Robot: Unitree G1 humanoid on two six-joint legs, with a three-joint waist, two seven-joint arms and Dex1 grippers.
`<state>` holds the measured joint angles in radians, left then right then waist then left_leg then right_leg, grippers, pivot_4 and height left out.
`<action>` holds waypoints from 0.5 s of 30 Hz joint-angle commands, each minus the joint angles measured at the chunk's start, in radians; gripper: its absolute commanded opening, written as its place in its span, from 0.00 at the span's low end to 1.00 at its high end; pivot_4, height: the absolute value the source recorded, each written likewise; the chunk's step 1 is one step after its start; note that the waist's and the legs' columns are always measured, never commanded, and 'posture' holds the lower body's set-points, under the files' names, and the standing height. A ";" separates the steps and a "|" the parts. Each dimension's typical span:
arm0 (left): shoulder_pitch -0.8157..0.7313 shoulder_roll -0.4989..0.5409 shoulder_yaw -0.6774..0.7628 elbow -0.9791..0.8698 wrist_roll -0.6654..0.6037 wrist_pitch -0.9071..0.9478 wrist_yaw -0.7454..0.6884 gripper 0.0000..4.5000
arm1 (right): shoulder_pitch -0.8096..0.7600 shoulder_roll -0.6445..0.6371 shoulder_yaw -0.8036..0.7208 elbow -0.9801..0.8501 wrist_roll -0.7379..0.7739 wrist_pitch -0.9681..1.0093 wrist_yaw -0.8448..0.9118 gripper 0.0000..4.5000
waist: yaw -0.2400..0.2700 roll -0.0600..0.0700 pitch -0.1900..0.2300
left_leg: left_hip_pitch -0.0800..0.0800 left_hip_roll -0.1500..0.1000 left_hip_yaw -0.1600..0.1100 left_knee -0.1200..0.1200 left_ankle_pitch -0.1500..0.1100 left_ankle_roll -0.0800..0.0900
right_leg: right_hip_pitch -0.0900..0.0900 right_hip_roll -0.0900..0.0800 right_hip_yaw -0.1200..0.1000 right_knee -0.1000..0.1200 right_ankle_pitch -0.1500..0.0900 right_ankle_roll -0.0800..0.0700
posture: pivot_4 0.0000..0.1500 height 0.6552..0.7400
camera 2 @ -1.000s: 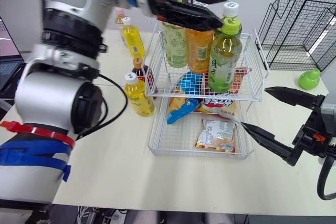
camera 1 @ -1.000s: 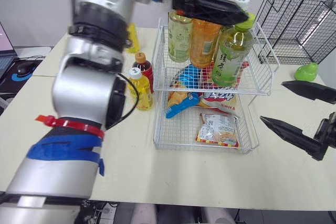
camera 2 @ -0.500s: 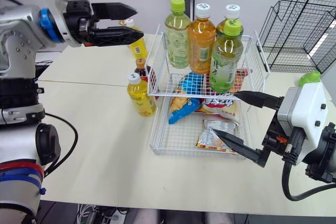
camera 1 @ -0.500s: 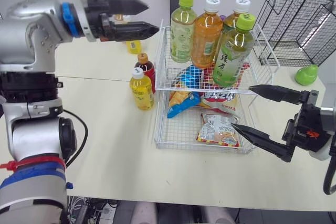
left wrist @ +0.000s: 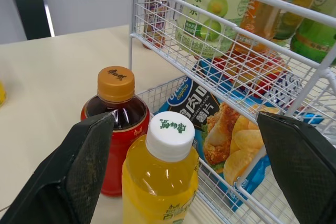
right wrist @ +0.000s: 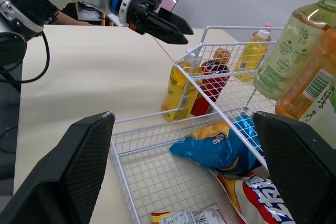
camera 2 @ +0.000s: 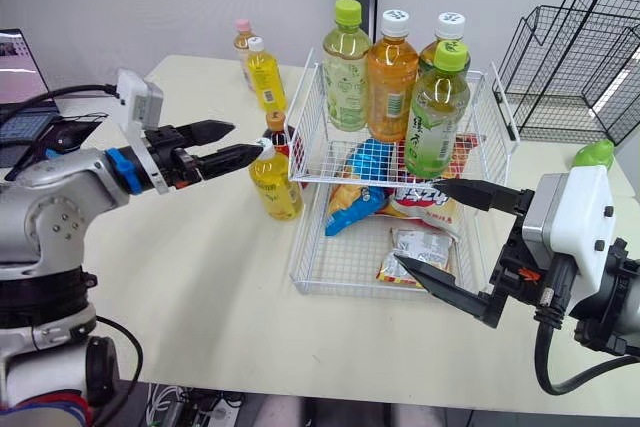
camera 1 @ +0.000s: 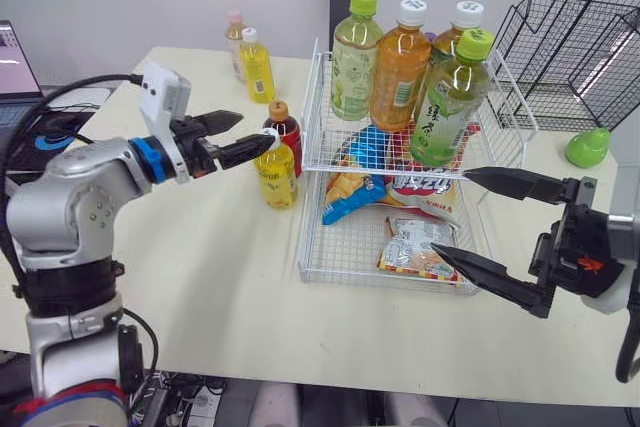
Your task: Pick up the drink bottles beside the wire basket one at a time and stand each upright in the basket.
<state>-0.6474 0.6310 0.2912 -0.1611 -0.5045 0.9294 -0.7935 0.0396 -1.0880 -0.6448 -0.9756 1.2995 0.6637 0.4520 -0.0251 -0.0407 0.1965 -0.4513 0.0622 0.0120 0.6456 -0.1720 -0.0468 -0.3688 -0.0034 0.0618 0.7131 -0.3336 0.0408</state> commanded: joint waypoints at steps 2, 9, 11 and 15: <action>-0.011 -0.060 -0.009 -0.061 0.045 -0.023 0.186 1.00 | -0.002 -0.003 -0.023 0.004 0.010 -0.025 0.015 1.00 | 0.000 0.000 0.000 | 0.000 0.000 0.000 0.000 0.000 0.000 | 0.000 0.000 0.000 0.000 0.000 0.000 | 1.00 0.88; 0.019 -0.159 -0.050 -0.163 0.088 -0.009 0.392 1.00 | 0.005 0.000 -0.032 0.007 0.006 -0.025 0.034 1.00 | -0.001 0.000 0.000 | 0.000 -0.001 0.000 0.000 0.000 0.000 | 0.000 0.001 0.001 0.000 0.000 0.000 | 1.00 0.88; 0.030 -0.169 -0.067 -0.186 0.101 -0.013 0.424 1.00 | 0.007 -0.001 -0.034 0.008 0.007 -0.025 0.038 1.00 | -0.001 0.000 0.000 | 0.000 -0.001 0.000 0.000 0.000 0.000 | 0.000 0.001 0.001 0.000 0.000 0.000 | 1.00 0.88; 0.036 -0.188 -0.109 -0.198 0.127 -0.025 0.474 1.00 | 0.007 -0.001 -0.033 0.011 0.004 -0.027 0.049 1.00 | -0.001 0.000 0.000 | 0.000 -0.002 0.000 0.000 0.000 0.000 | 0.000 0.001 0.001 0.000 0.000 0.000 | 1.00 0.88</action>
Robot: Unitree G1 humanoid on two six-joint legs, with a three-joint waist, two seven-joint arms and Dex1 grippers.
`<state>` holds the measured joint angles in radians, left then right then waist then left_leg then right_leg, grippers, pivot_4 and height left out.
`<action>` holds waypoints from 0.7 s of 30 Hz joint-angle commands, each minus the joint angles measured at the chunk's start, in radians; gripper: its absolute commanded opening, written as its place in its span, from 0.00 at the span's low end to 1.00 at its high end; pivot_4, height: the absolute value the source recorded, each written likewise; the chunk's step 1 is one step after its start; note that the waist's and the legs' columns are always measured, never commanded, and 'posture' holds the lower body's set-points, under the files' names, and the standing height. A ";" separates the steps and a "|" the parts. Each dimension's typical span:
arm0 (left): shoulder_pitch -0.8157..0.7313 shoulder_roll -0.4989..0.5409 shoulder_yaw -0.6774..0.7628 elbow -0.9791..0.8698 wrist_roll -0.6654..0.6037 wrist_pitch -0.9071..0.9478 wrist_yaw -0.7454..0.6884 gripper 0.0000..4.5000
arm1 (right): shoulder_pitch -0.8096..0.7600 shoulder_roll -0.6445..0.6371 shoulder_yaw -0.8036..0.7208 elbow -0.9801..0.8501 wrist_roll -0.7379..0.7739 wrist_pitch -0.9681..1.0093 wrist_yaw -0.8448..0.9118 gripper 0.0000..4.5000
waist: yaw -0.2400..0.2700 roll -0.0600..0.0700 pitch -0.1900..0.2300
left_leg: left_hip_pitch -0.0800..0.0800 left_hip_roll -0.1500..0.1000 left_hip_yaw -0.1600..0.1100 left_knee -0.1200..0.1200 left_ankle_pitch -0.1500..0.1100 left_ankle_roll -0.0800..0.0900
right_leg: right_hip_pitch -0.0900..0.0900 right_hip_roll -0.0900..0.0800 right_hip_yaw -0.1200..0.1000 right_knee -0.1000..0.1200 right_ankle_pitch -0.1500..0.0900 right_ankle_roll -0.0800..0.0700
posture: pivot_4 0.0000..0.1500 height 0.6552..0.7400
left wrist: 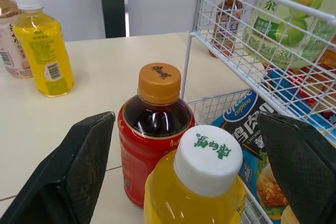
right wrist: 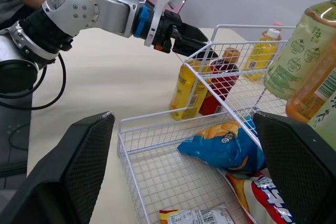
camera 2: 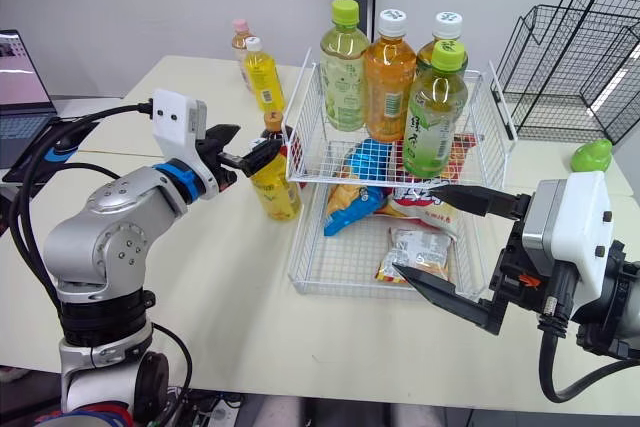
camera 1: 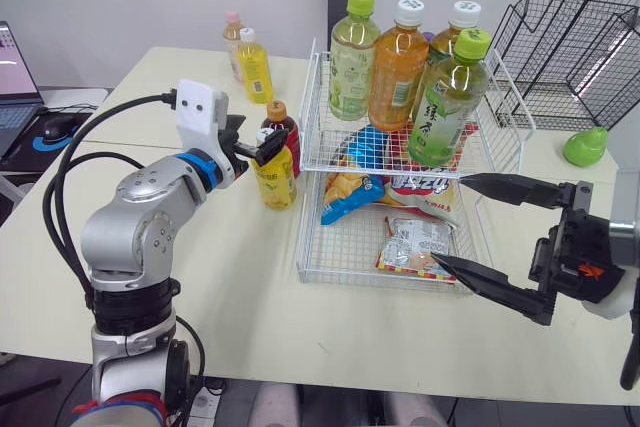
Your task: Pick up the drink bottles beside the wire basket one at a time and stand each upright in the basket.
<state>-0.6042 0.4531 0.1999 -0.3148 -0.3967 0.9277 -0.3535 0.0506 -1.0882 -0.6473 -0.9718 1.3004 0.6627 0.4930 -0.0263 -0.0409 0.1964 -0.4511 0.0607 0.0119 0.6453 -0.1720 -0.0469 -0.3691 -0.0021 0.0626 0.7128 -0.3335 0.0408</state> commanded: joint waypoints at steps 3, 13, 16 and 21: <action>-0.008 -0.047 -0.039 -0.047 0.025 -0.013 0.074 1.00 | -0.004 -0.001 -0.033 0.007 0.008 -0.026 0.014 1.00 | 0.001 0.000 0.000 | 0.000 0.000 0.000 0.000 0.000 0.000 | 0.000 0.000 0.000 0.000 0.000 0.000 | 1.00 0.88; 0.007 -0.070 -0.054 -0.066 0.037 -0.023 0.130 0.62 | 0.004 0.001 -0.040 0.003 0.012 -0.028 0.014 1.00 | 0.000 0.000 0.000 | 0.000 0.000 0.000 0.000 0.000 0.000 | 0.000 0.000 0.000 0.000 0.000 0.000 | 1.00 0.88; 0.018 -0.066 -0.054 -0.082 0.037 -0.024 0.133 0.41 | 0.006 0.002 -0.044 0.000 0.011 -0.030 0.012 1.00 | 0.000 0.000 0.000 | 0.000 0.000 0.000 0.000 0.000 0.000 | 0.000 0.000 0.000 0.000 0.000 0.000 | 1.00 0.88; 0.035 -0.043 -0.050 -0.115 0.034 -0.029 0.112 0.31 | 0.009 0.004 -0.046 0.001 0.011 -0.032 0.014 1.00 | 0.000 0.000 0.000 | 0.000 0.000 0.000 0.000 0.000 0.000 | 0.000 0.000 0.000 -0.001 0.000 0.000 | 1.00 0.88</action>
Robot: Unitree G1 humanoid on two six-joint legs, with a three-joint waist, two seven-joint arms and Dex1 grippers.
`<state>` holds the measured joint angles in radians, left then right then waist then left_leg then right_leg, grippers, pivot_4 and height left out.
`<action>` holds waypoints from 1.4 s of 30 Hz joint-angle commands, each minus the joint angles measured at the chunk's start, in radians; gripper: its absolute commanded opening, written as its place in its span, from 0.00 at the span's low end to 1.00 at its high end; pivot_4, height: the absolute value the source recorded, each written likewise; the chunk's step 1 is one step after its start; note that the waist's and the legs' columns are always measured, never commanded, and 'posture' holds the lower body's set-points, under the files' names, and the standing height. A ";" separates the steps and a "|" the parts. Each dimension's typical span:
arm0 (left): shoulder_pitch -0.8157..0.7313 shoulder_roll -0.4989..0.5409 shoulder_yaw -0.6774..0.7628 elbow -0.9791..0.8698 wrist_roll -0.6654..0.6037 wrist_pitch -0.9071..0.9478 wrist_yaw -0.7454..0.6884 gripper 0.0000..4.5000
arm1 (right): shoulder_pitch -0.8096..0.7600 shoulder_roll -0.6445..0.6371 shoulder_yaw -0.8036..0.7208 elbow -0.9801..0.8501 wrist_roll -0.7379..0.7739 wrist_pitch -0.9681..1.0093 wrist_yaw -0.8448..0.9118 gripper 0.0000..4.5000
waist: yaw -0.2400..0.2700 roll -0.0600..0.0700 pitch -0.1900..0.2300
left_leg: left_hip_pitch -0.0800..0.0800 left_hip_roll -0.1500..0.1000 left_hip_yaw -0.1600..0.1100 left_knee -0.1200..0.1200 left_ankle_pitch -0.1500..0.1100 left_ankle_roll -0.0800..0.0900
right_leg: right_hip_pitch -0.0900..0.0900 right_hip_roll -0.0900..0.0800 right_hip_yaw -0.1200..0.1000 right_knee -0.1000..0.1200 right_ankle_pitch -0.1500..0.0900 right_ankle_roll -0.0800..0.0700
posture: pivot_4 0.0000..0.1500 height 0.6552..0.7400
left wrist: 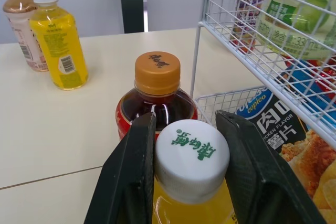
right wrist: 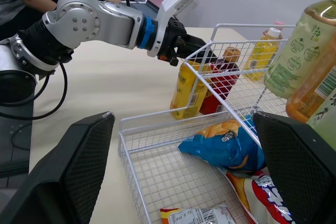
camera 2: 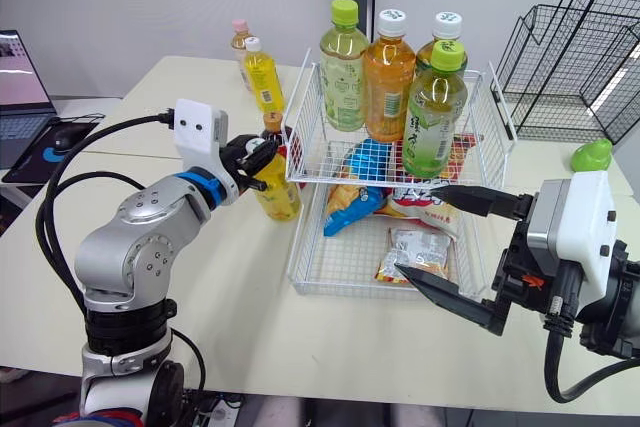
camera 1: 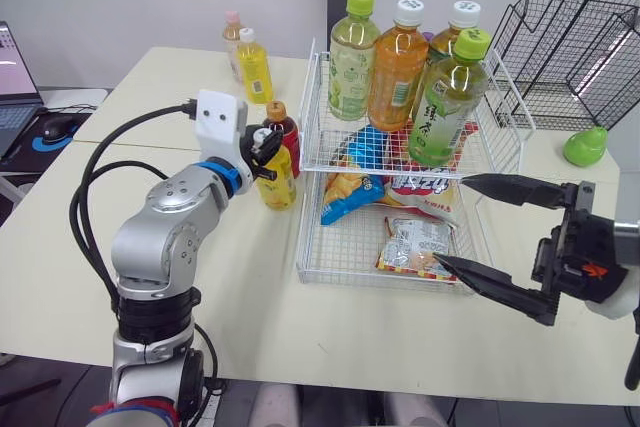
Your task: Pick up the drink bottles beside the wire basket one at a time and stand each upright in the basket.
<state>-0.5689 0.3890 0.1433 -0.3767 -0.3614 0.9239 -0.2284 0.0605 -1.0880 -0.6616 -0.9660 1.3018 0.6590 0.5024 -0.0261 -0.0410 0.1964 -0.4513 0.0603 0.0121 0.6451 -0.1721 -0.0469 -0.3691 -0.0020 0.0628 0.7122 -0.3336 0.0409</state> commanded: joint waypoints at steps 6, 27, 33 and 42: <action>-0.003 0.125 0.059 -0.067 -0.051 -0.061 -0.134 0.31 | -0.003 0.003 -0.022 0.005 -0.007 -0.032 0.018 1.00 | -0.001 0.000 0.000 | 0.000 0.000 0.000 0.000 0.000 0.000 | -0.001 0.000 0.000 0.000 0.000 0.000 | 1.00 0.88; -0.849 0.570 0.024 0.660 -0.353 0.175 -0.797 0.31 | -0.043 0.004 0.009 0.068 -0.075 -0.017 0.002 1.00 | -0.001 -0.002 0.001 | -0.004 0.000 0.002 -0.002 0.000 0.000 | -0.003 0.001 -0.003 -0.005 -0.001 0.001 | 1.00 0.88; -1.151 0.520 -0.094 0.904 -0.300 0.174 -0.967 0.31 | 0.003 0.014 -0.027 0.038 -0.084 0.000 -0.031 1.00 | -0.002 -0.002 0.001 | -0.004 0.001 0.001 -0.002 0.000 0.000 | -0.003 0.001 -0.003 -0.005 -0.001 0.002 | 1.00 0.88; -1.196 0.328 -0.255 0.969 -0.175 -0.008 -1.177 0.31 | 0.059 0.037 -0.089 0.010 -0.105 0.001 -0.081 1.00 | -0.002 -0.001 0.001 | -0.005 0.001 0.002 -0.002 0.000 0.000 | -0.003 0.000 -0.002 -0.004 -0.002 0.003 | 1.00 0.88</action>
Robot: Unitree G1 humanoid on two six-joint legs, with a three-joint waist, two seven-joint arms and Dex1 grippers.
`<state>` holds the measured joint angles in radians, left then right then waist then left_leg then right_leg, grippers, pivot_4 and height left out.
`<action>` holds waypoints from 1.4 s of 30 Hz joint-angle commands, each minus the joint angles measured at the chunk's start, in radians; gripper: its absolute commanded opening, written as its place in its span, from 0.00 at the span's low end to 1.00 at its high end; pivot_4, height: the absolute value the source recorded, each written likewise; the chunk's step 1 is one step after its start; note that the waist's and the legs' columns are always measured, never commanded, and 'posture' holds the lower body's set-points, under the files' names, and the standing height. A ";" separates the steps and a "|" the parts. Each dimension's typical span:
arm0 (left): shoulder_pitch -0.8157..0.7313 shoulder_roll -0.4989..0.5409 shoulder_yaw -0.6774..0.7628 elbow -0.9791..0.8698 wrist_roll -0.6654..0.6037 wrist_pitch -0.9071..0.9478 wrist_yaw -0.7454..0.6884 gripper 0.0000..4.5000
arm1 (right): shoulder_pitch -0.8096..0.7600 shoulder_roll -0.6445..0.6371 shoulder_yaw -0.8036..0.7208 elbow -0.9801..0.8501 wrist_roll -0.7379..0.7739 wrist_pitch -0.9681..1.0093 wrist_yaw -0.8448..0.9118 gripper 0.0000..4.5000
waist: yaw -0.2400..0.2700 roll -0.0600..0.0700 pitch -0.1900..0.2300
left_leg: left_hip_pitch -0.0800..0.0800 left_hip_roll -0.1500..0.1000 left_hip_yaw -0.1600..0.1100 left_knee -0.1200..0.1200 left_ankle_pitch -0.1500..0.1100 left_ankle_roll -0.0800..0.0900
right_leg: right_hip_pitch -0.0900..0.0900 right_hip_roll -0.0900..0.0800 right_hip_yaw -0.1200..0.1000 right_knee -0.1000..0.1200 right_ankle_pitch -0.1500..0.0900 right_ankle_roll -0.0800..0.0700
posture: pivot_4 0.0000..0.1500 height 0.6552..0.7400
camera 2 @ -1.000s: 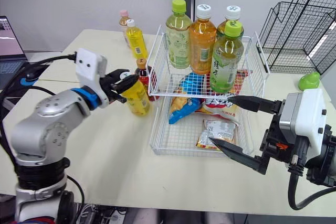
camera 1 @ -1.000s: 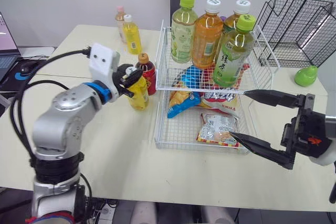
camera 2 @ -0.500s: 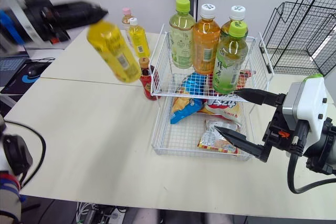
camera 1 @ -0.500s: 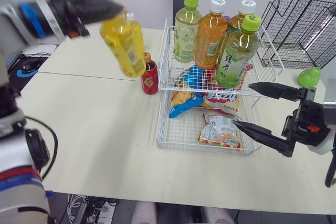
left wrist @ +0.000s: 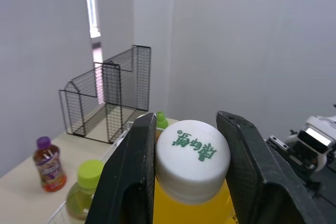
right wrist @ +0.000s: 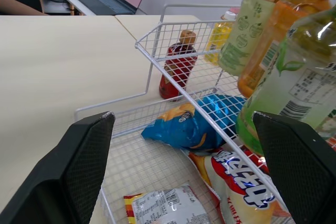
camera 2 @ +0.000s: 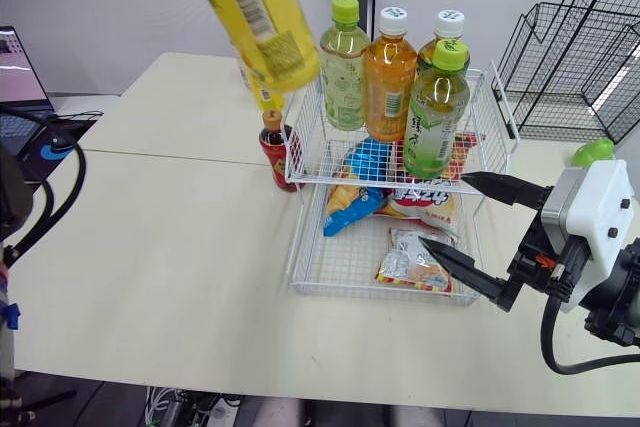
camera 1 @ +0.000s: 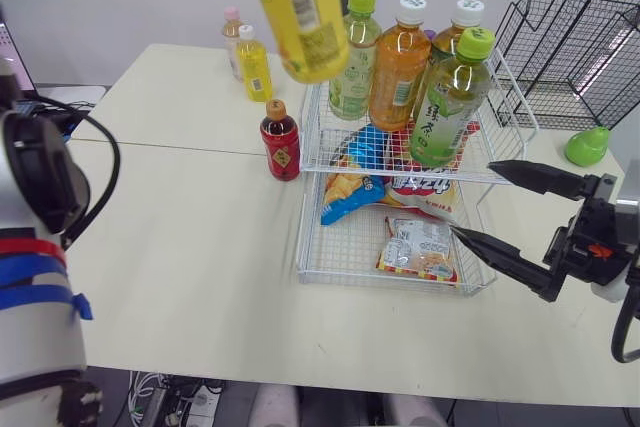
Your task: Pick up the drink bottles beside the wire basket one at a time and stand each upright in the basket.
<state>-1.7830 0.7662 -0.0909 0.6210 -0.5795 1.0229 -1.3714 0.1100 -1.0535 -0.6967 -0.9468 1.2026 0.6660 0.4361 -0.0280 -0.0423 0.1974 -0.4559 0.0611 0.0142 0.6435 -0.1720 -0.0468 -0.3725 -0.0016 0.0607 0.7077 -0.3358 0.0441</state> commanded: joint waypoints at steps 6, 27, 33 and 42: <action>0.099 -0.194 -0.022 -0.012 0.121 -0.295 0.014 0.31 | 0.030 -0.001 -0.110 -0.002 0.002 0.000 -0.021 1.00 | -0.004 0.000 0.000 | -0.001 0.000 0.001 0.000 0.000 0.000 | -0.002 0.000 0.002 0.001 0.002 -0.004 | 1.00 0.88; 0.150 -0.341 -0.033 0.099 0.241 -0.420 -0.023 0.31 | 0.070 -0.011 -0.198 -0.020 0.043 0.012 -0.034 1.00 | -0.004 0.000 0.000 | -0.002 -0.001 0.001 0.000 0.000 0.000 | -0.002 0.000 0.002 0.001 0.002 -0.003 | 1.00 0.88; 0.158 -0.344 -0.031 0.111 0.250 -0.440 -0.046 0.58 | 0.050 -0.047 -0.248 0.077 0.033 0.028 0.046 1.00 | -0.004 0.001 0.000 | -0.002 -0.001 0.001 0.001 0.000 0.000 | -0.001 0.000 0.002 0.001 0.002 -0.003 | 1.00 0.88; 0.161 -0.310 -0.013 0.083 0.237 -0.421 -0.098 1.00 | 0.032 -0.072 -0.248 0.054 0.042 0.058 0.008 1.00 | -0.004 0.001 0.000 | -0.001 -0.001 0.001 0.000 0.000 0.000 | -0.001 0.001 0.002 0.001 0.002 -0.003 | 1.00 0.88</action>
<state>-1.6012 0.4388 -0.1346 0.7397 -0.3293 0.6039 -1.4555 0.1515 -1.1168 -0.9218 -0.8859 1.2396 0.7278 0.4606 -0.0324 -0.0417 0.1974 -0.4568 0.0604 0.0155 0.6438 -0.1721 -0.0467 -0.3737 -0.0010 0.0626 0.7091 -0.3339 0.0410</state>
